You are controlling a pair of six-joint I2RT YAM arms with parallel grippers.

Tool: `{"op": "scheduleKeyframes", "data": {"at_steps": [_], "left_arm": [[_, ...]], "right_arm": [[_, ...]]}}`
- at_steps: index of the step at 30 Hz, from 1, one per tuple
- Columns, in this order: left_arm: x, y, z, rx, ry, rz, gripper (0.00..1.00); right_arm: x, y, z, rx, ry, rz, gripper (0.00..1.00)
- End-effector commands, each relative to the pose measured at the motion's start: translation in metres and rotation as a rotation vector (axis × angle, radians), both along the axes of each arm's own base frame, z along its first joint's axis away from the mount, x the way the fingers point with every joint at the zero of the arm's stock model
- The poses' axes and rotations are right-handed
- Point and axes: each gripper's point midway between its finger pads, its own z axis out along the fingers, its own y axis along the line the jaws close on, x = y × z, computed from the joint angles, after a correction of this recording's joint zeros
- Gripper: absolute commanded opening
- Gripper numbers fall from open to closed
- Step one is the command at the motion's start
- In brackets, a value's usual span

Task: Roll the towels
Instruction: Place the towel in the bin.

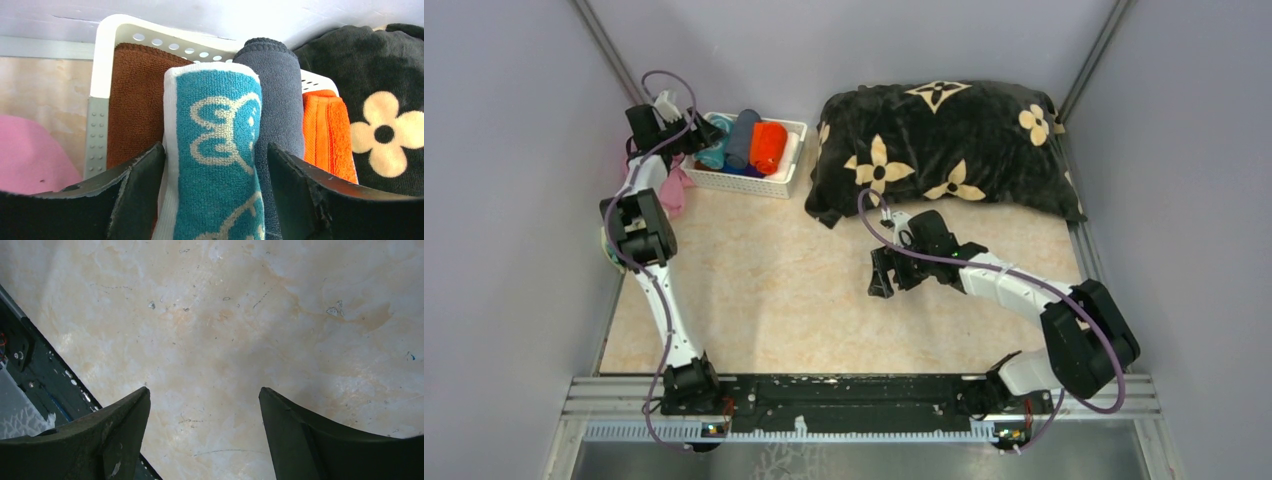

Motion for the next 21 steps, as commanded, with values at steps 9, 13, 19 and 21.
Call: {"op": "scheduleKeyframes", "data": {"at_steps": [9,13,19,21], "left_arm": [[-0.012,0.038,0.077,0.094,-0.135,0.173,0.89],[-0.036,0.049,0.094,0.136,-0.140,0.261,0.89],[-0.102,0.087,0.097,0.262,-0.110,0.538,0.87],[-0.132,0.098,0.083,0.283,-0.071,0.631,0.87]], "right_arm": [[0.007,0.009,0.043,0.104,-0.101,0.014,0.80],[0.007,0.006,0.049,0.104,-0.128,0.011,0.80],[0.006,0.000,0.055,0.104,-0.180,-0.002,0.81],[0.005,-0.002,0.057,0.109,-0.195,-0.003,0.81]]}}
